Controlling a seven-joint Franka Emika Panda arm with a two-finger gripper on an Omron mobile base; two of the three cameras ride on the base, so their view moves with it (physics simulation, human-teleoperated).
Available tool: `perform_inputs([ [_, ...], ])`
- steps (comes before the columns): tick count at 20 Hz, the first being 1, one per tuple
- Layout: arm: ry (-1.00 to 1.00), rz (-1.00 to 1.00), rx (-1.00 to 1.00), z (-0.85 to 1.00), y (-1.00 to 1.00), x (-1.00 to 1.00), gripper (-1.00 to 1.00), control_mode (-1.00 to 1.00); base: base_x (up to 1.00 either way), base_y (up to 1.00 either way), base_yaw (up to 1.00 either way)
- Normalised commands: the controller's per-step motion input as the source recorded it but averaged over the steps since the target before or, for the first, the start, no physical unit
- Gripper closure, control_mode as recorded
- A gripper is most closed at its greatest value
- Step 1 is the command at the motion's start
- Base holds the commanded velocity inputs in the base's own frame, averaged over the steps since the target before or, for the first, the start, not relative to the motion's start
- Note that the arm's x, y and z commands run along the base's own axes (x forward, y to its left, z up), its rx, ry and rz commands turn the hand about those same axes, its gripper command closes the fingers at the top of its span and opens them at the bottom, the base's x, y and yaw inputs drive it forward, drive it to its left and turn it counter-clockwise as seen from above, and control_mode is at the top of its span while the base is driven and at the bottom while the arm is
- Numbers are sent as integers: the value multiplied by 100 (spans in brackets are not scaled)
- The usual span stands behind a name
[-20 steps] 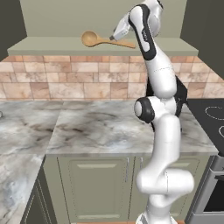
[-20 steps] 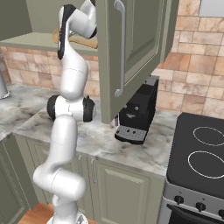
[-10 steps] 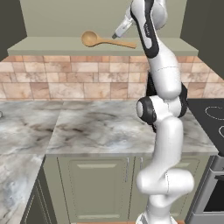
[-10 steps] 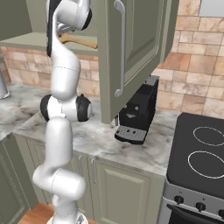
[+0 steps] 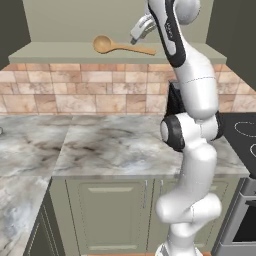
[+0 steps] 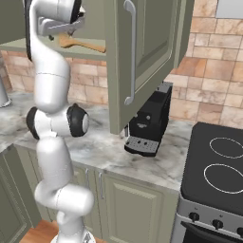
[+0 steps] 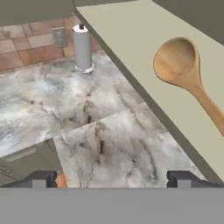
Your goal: Organize the utensils by type. Pick up the wooden spoons from the counter and place them in the open cabinet. Then pick up the metallic utensils from the counter and place them in the open drawer.
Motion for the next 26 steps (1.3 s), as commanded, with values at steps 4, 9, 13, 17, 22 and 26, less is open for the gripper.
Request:
perform_inputs([
  [4,-24,-30,0,-89,30,-100,-100,-100,0,0,0],
  [9,-25,-39,0,-100,31,-100,-100,-100,0,0,0],
  [13,-12,-41,0,-100,22,-82,-100,-100,0,0,0],
  [17,-4,-39,5,-100,5,-66,-100,-100,0,0,0],
  [22,-4,-35,12,-100,0,-64,-100,-100,0,0,0],
  [26,0,-28,28,-81,-3,-40,-100,-100,0,0,0],
])
